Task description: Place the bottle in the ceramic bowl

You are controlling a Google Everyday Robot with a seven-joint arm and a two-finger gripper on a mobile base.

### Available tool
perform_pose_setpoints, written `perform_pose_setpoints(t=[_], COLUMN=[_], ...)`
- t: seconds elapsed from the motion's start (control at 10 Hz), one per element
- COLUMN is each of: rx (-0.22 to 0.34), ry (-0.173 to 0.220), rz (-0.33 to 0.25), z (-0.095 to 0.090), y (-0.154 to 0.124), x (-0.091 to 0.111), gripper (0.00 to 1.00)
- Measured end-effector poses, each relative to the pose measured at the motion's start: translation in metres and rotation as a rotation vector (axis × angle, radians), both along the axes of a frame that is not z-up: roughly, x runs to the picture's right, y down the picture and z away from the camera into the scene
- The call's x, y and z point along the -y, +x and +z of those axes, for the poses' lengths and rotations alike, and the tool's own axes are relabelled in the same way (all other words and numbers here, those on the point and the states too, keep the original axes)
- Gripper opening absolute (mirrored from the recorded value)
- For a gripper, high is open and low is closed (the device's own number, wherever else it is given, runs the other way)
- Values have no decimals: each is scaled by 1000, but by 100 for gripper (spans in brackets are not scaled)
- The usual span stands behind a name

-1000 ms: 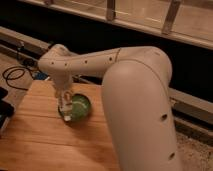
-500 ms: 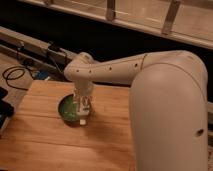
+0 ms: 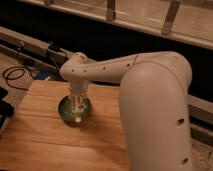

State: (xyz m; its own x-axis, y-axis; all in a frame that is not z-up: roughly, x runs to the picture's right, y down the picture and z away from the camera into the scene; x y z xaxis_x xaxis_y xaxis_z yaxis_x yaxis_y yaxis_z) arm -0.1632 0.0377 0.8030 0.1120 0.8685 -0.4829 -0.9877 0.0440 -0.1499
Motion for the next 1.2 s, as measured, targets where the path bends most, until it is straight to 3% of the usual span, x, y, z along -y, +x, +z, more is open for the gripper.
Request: perform_pose_setpoints(t=[0.2,0.4,1.1,1.2], rx=[20,10,10,10], ry=[4,4,5,5], rz=[-17,-19,-18,-18], z=[8,10,11,11], y=[-40,-38,-37,-37], x=[10,11,12,12], gripper=[2,3,73,79])
